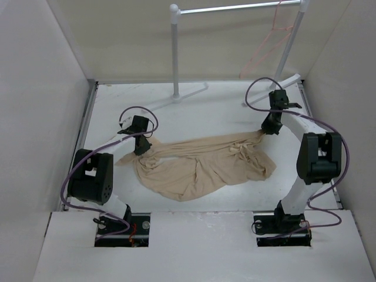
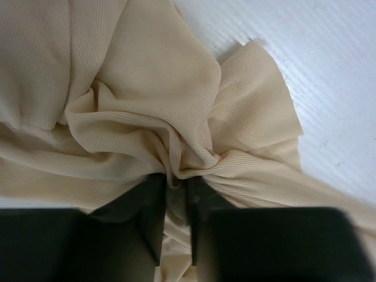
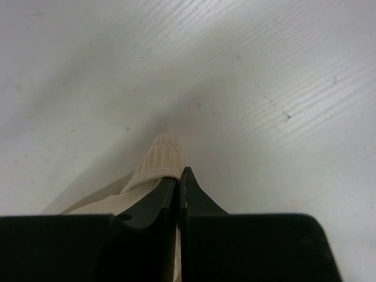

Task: Place the trousers on the hanger
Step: Flatten out the trousers at the center of the board.

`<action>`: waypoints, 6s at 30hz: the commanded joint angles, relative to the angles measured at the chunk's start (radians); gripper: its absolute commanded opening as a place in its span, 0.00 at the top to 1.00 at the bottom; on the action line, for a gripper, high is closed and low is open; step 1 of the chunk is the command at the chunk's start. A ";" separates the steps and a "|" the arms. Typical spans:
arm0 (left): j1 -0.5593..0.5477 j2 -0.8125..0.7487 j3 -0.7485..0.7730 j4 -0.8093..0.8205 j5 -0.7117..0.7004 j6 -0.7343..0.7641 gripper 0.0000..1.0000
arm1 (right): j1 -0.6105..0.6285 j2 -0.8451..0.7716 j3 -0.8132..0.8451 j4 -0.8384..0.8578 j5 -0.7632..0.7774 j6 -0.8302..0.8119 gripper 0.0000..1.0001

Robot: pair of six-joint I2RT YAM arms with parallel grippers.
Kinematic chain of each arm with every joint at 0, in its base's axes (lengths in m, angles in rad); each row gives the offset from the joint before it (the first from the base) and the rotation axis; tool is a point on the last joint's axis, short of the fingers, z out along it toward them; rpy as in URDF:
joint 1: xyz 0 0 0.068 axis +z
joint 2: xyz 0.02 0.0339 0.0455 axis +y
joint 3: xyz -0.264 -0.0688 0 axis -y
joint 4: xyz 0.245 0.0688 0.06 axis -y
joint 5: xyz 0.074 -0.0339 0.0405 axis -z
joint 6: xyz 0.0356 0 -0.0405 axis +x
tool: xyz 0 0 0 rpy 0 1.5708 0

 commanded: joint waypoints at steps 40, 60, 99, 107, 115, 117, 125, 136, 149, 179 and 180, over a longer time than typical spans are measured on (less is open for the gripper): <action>0.168 -0.738 -0.039 -0.414 -0.086 -0.094 0.55 | 0.034 -0.831 -0.639 0.062 -0.178 0.174 0.93; -0.181 -0.660 -0.138 -0.388 -0.022 -0.233 0.60 | 0.937 -0.708 -0.283 -0.122 -0.301 0.225 0.45; -0.133 -0.146 -0.160 -0.012 -0.006 -0.144 0.65 | 0.630 -0.211 -0.253 -0.048 0.135 0.192 0.79; 0.022 -0.187 -0.214 -0.023 -0.009 -0.113 0.71 | 0.360 -0.456 -0.392 0.073 -0.018 0.298 0.99; 0.059 -0.233 -0.142 -0.084 -0.009 -0.052 0.72 | -0.198 -0.507 -0.560 0.242 -0.166 0.521 0.93; 0.044 -0.235 -0.105 -0.100 -0.011 -0.043 0.72 | -0.301 -0.486 -0.575 0.248 -0.135 0.582 0.89; -0.019 -0.305 -0.023 -0.156 0.011 0.005 0.55 | -0.188 -0.591 -0.445 0.170 0.010 0.404 0.29; 0.090 -0.597 -0.217 -0.318 0.048 0.005 0.57 | 0.752 -0.532 -0.316 0.001 -0.126 0.110 0.65; 0.141 -0.643 -0.220 -0.362 0.063 -0.021 0.57 | 0.846 -0.314 -0.276 -0.039 0.001 0.061 0.52; 0.180 -0.449 -0.003 -0.308 0.003 0.025 0.50 | -0.215 -0.078 0.123 0.268 -0.335 0.295 0.92; 0.180 -0.443 -0.003 -0.314 0.006 0.025 0.49 | -0.217 -0.070 0.131 0.262 -0.332 0.286 0.92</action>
